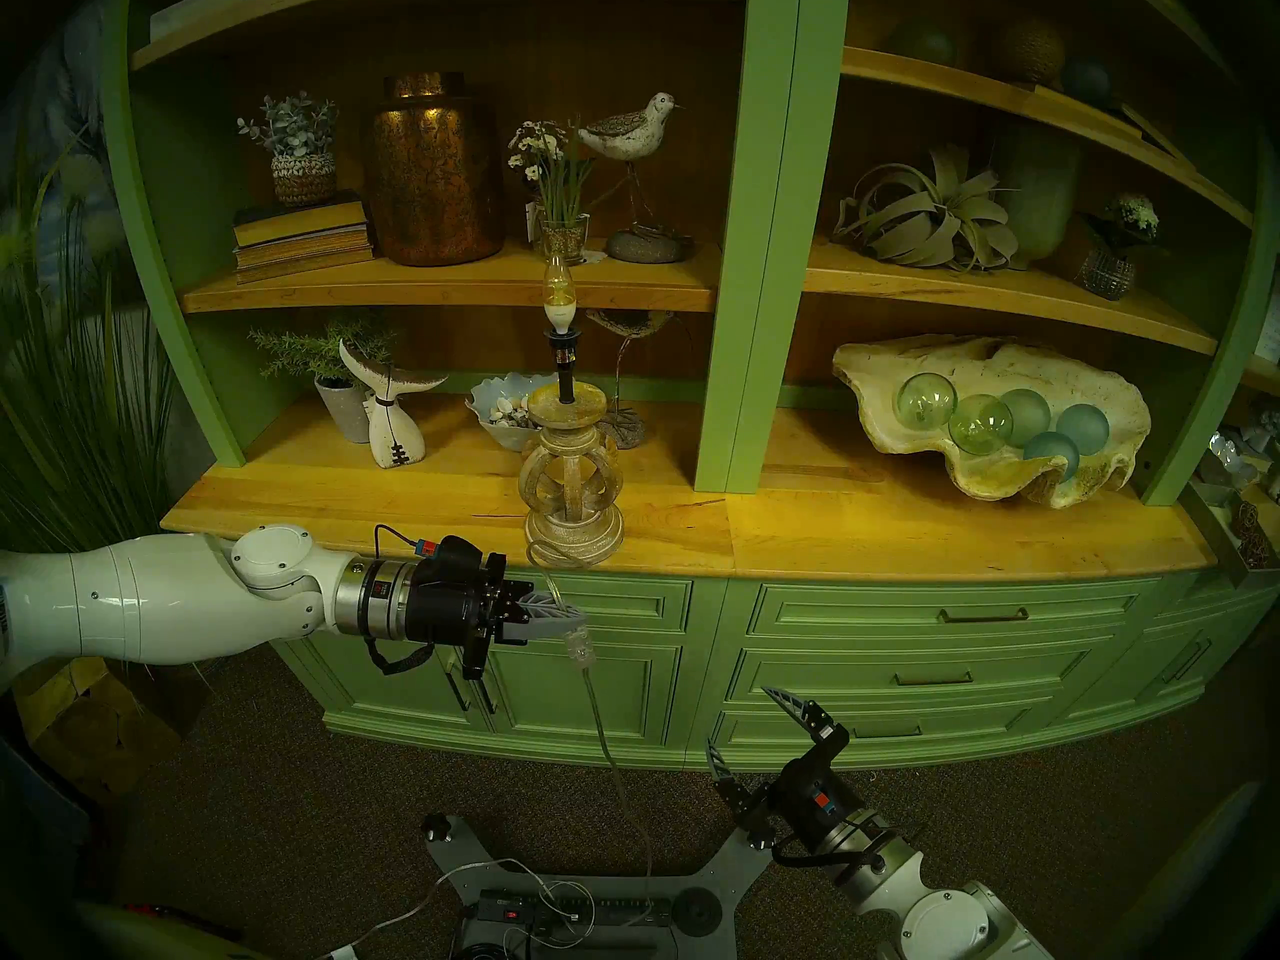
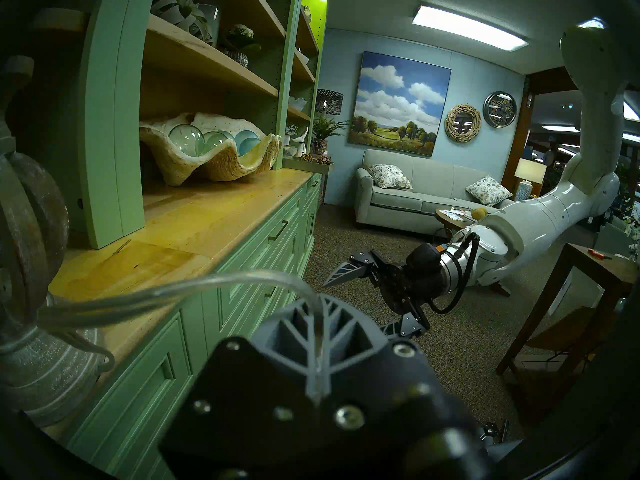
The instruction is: Grab cable and switch light on
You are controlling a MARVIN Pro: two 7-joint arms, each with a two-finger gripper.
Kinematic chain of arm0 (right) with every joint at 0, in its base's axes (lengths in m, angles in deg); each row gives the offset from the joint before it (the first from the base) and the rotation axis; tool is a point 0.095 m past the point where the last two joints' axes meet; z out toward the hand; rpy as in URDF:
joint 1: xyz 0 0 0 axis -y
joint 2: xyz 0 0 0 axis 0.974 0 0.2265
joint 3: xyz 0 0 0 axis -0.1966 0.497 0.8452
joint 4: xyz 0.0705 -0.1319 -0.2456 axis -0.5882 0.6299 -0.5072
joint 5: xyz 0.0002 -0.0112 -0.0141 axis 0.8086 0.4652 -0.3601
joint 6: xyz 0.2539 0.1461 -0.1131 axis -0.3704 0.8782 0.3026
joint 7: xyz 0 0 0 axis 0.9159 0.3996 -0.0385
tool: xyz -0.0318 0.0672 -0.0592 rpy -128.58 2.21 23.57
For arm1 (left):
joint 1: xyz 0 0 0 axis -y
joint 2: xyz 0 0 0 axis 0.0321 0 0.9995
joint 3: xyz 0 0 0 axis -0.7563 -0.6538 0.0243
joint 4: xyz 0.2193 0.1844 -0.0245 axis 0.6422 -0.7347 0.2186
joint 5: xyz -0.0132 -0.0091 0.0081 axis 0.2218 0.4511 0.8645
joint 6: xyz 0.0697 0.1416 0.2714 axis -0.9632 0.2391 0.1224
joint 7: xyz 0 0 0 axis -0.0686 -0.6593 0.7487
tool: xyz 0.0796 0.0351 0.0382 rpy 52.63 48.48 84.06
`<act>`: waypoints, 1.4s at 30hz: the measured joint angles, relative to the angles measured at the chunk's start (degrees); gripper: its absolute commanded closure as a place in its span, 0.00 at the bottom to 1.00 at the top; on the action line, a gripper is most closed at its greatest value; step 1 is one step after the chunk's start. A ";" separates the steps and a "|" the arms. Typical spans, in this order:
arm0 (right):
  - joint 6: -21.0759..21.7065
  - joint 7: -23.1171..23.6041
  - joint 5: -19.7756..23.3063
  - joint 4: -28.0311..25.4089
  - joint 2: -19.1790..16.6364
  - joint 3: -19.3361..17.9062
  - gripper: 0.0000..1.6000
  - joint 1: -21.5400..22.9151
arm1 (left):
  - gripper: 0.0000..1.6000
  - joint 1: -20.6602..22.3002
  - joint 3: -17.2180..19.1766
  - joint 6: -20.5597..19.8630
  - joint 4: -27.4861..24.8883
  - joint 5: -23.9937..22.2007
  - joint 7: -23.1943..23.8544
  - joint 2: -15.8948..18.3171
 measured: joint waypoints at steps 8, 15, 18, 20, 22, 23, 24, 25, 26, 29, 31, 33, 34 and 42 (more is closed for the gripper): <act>1.83 6.38 2.39 -4.72 -4.13 -2.31 0.00 -0.23 | 1.00 0.00 -0.01 0.00 0.00 0.01 0.00 -0.02; 4.99 12.52 6.32 -9.51 -7.75 -3.99 0.00 1.72 | 1.00 -0.01 -0.02 0.00 0.01 0.03 0.00 -0.06; 7.67 15.19 8.31 -10.89 -9.14 -4.80 0.00 1.73 | 1.00 -0.01 -0.02 0.00 0.01 0.02 0.00 -0.06; 9.90 17.42 10.14 -11.73 -10.38 -5.62 0.00 1.46 | 1.00 -0.01 -0.02 0.00 0.01 0.01 0.00 -0.06; 12.52 20.12 12.99 -12.09 -11.82 -7.10 0.00 0.89 | 1.00 -0.01 0.00 0.00 0.00 -0.01 0.00 -0.06; 13.20 20.96 13.95 -12.09 -12.25 -7.60 0.00 0.70 | 1.00 -0.01 0.00 0.01 0.00 -0.01 0.00 -0.06; 13.97 22.05 15.26 -12.05 -12.79 -8.29 0.00 0.43 | 1.00 -0.01 0.01 0.01 0.00 -0.02 0.00 -0.06; 14.35 22.95 16.47 -11.92 -13.18 -8.98 0.00 0.18 | 1.00 -0.01 0.01 0.01 -0.01 -0.03 0.00 -0.06; 14.44 23.65 17.40 -11.73 -13.42 -9.58 0.00 -0.03 | 1.00 -0.01 0.01 0.01 -0.01 -0.03 0.00 -0.06; 14.39 26.39 20.89 -10.61 -14.32 -11.76 0.00 -0.83 | 1.00 -0.01 0.03 0.01 -0.01 -0.05 0.01 -0.04; 14.26 27.49 22.05 -10.16 -14.61 -12.34 0.00 -1.10 | 1.00 -0.01 0.03 0.02 -0.02 -0.05 0.01 -0.02; 14.17 28.45 22.92 -9.79 -14.85 -12.75 0.00 -1.33 | 1.00 -0.01 0.03 0.02 -0.02 -0.06 0.01 0.00; 14.12 28.90 23.29 -9.63 -14.96 -12.92 0.00 -1.44 | 1.00 -0.01 0.04 0.02 -0.02 -0.06 0.01 0.01; 13.90 30.80 24.69 -9.11 -15.27 -13.51 0.00 -1.57 | 1.00 -0.01 0.05 0.03 -0.02 -0.08 0.02 0.07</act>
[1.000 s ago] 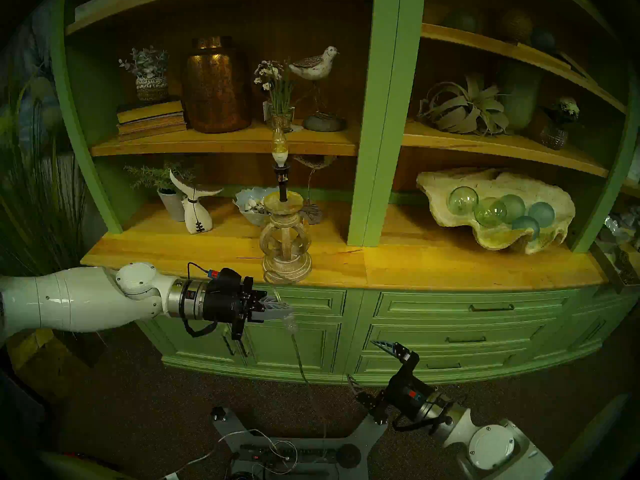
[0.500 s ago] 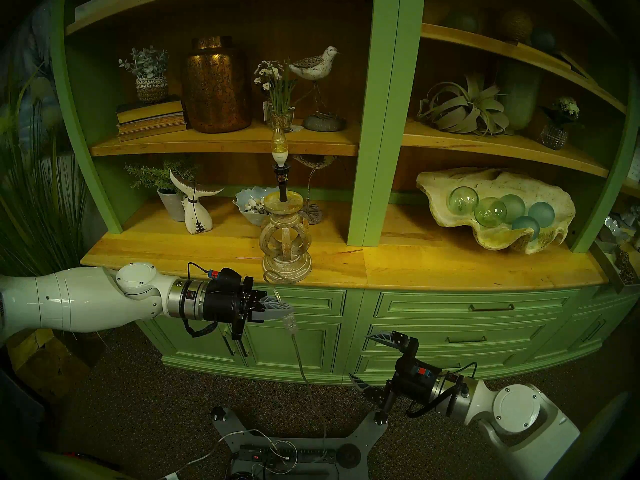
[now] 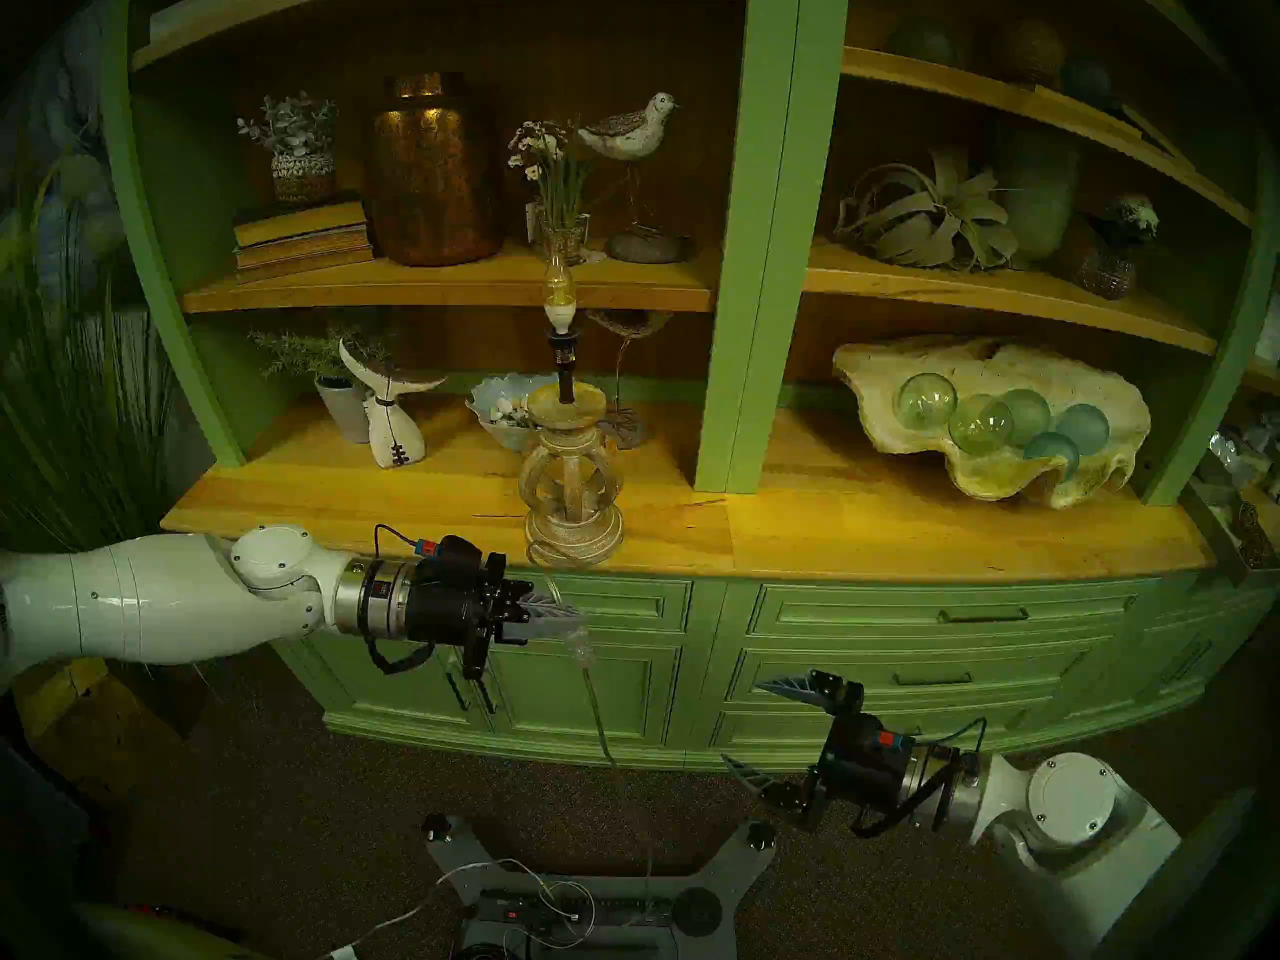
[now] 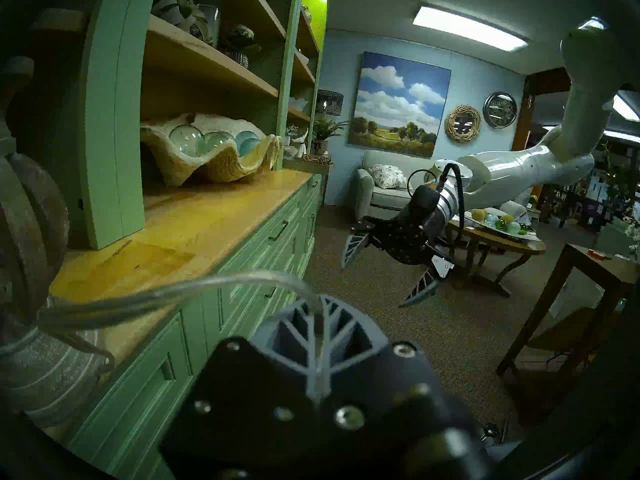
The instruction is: Grab cable and switch light on
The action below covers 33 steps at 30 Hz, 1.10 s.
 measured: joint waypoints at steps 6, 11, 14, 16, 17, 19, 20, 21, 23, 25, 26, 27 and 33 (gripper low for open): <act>0.15 1.89 0.19 -0.18 -0.75 0.38 0.00 0.66 | 1.00 -0.01 0.00 0.00 0.00 0.00 0.00 0.01; 1.41 4.72 -0.56 -2.88 -3.21 1.52 0.00 3.05 | 1.00 -0.01 0.00 0.00 0.02 0.04 0.00 0.01; 2.34 6.20 -1.26 -5.02 -5.13 2.39 0.00 4.83 | 1.00 -0.01 -0.01 0.00 0.02 0.06 0.00 0.01; 2.93 7.07 -1.49 -6.44 -6.23 3.21 0.00 5.96 | 1.00 -0.01 -0.02 -0.01 0.02 0.07 0.00 0.01; 3.44 7.73 -1.51 -7.54 -7.17 3.95 0.00 6.84 | 1.00 -0.01 -0.02 -0.01 0.03 0.07 0.00 0.01; 4.18 8.24 -1.53 -8.64 -7.96 4.92 0.00 7.79 | 1.00 -0.01 -0.03 -0.01 0.03 0.07 0.00 0.01; 4.91 8.56 -1.59 -9.50 -8.49 5.73 0.00 8.52 | 1.00 -0.01 -0.03 -0.01 0.03 0.07 0.00 0.01; 5.66 8.77 -1.70 -10.41 -8.92 6.73 0.00 9.30 | 1.00 -0.01 -0.03 -0.01 0.03 0.07 0.00 0.01; 6.99 8.65 -2.35 -11.51 -9.29 9.35 0.00 11.06 | 1.00 -0.01 -0.03 -0.01 0.03 0.07 0.00 0.01; 7.43 7.93 -2.99 -11.44 -9.09 11.11 0.00 12.14 | 1.00 -0.01 -0.03 -0.01 0.03 0.07 0.00 0.01; 7.66 7.32 -3.48 -11.22 -8.73 12.15 0.00 12.80 | 1.00 -0.01 -0.03 -0.01 0.02 0.06 0.00 0.01; 7.92 6.72 -4.04 -10.94 -8.36 13.07 0.00 13.37 | 1.00 -0.01 -0.03 -0.01 0.02 0.06 0.00 0.01; 10.63 1.87 -8.43 -6.92 -4.90 18.52 0.00 17.14 | 1.00 -0.02 -0.03 -0.01 0.02 0.07 0.00 0.01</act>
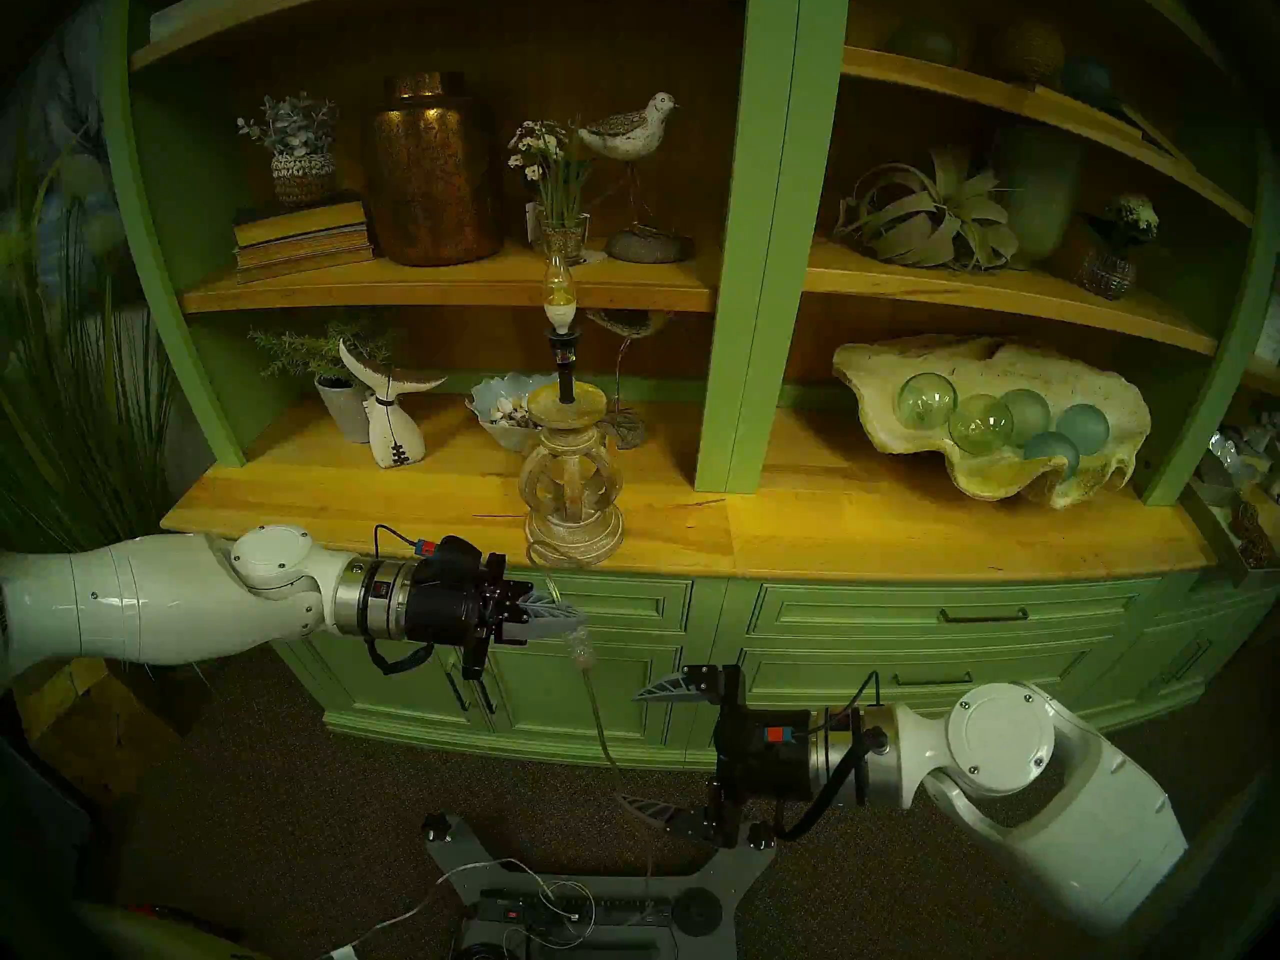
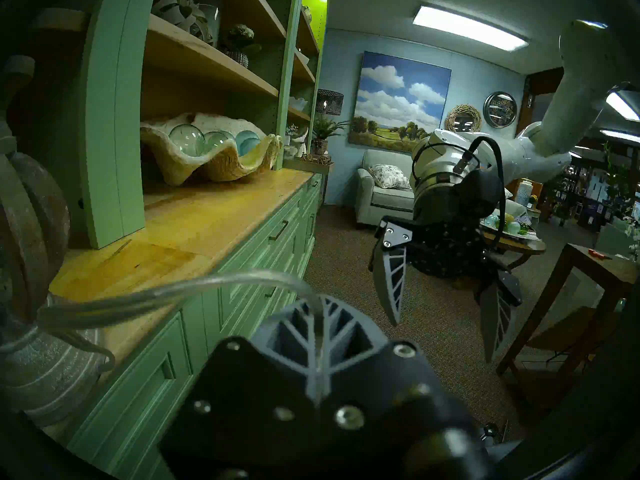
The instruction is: Grab cable and switch light on
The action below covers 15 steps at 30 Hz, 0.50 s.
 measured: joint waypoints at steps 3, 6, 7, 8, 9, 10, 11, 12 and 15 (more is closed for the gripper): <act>1.22 -1.80 -1.92 1.71 1.55 1.62 0.00 1.47 | 1.00 0.00 0.00 0.00 0.00 0.00 0.00 0.00; 2.70 -3.53 -4.31 2.76 3.87 3.32 0.00 3.45 | 1.00 0.00 0.00 0.00 0.01 0.02 0.00 0.00; 3.21 -3.99 -5.08 2.93 4.67 3.79 0.00 4.18 | 1.00 0.00 -0.01 0.00 0.01 0.02 0.00 0.00; 3.42 -4.12 -5.34 2.97 4.99 3.88 0.00 4.51 | 1.00 0.00 -0.01 0.00 0.01 0.02 0.00 0.00; 3.62 -4.24 -5.59 3.01 5.32 3.97 0.00 4.84 | 1.00 0.00 -0.02 0.00 0.01 0.02 0.00 0.00; 3.89 -4.37 -5.94 3.09 5.72 4.01 0.00 5.30 | 1.00 0.00 -0.02 0.00 0.01 0.03 0.00 0.00; 4.23 -4.49 -6.36 3.22 6.20 4.00 0.00 5.93 | 1.00 0.00 -0.03 0.00 0.01 0.03 0.00 -0.01; 4.70 -4.55 -6.86 3.46 6.82 3.87 0.00 6.87 | 1.00 0.00 -0.03 0.00 0.02 0.03 0.00 -0.01; 5.27 -4.56 -7.48 3.80 7.42 3.60 0.00 7.99 | 1.00 0.00 -0.03 0.00 0.02 0.03 0.00 -0.01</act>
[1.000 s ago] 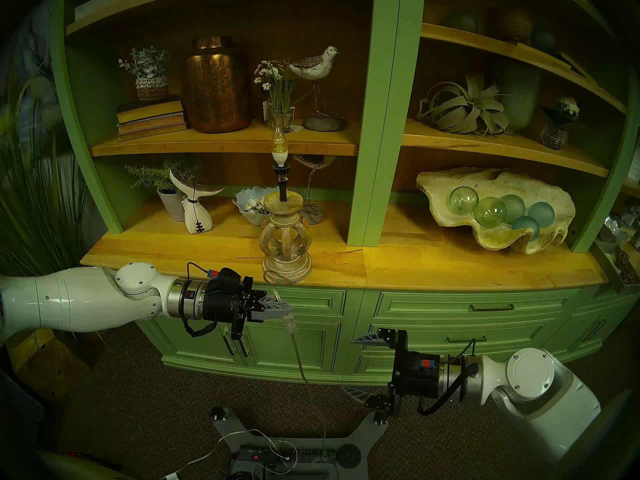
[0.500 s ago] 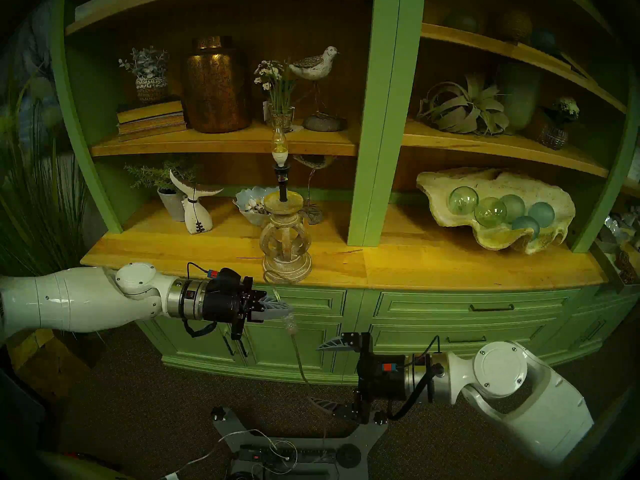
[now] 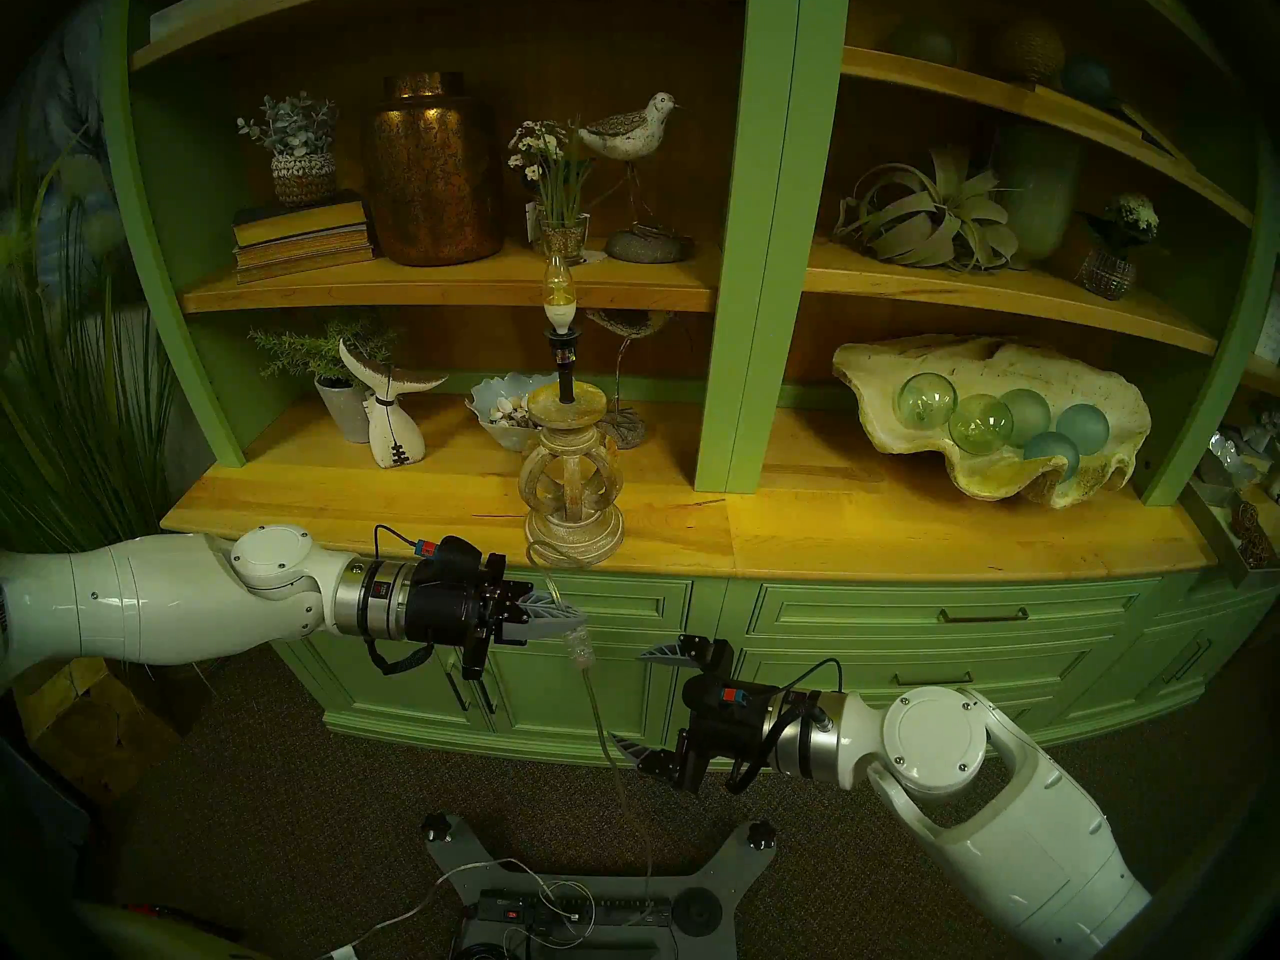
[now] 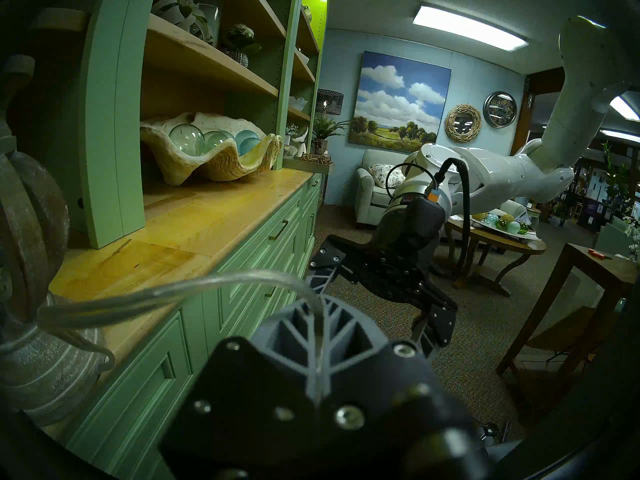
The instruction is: Grab cable and switch light on
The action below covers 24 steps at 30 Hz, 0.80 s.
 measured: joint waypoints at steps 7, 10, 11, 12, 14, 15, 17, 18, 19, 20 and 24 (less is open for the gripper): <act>1.62 2.88 -1.24 2.53 1.30 0.00 0.00 4.05 | 1.00 0.00 0.00 0.00 0.00 0.00 0.00 0.00; 2.33 5.51 -1.52 4.73 1.76 1.62 0.00 5.79 | 1.00 0.00 0.00 0.00 0.00 0.00 0.00 0.00; 2.60 6.68 -1.58 5.57 1.99 2.49 0.00 6.45 | 1.00 0.00 0.00 0.00 0.00 0.00 0.00 0.00; 2.79 7.59 -1.64 6.16 2.21 3.11 0.00 6.92 | 1.00 0.00 0.00 0.00 0.00 0.00 0.00 0.00; 3.07 9.47 -1.78 7.37 2.73 4.19 0.00 7.93 | 1.00 0.00 0.00 0.00 0.00 0.00 0.00 0.00; 3.16 10.34 -1.85 7.86 2.99 4.48 0.00 8.38 | 1.00 0.00 0.00 0.00 0.00 0.00 0.00 0.00; 3.28 11.91 -1.92 8.69 3.49 4.68 0.00 9.34 | 1.00 0.00 0.00 0.00 0.00 0.00 0.00 0.00; 3.29 12.57 -1.92 8.97 3.70 4.62 0.00 9.81 | 1.00 0.00 0.00 0.00 0.00 0.00 0.00 0.00; 3.29 13.31 -1.92 9.20 3.92 4.45 0.00 10.32 | 1.00 0.00 0.00 0.00 0.00 0.00 0.00 0.00; 3.26 13.97 -1.90 9.36 4.07 4.23 0.00 10.79 | 1.00 0.00 0.00 0.00 0.00 0.00 0.00 0.00; 2.91 17.24 -1.78 10.40 4.49 3.22 0.00 13.16 | 1.00 0.00 0.00 0.00 0.00 0.00 0.00 0.00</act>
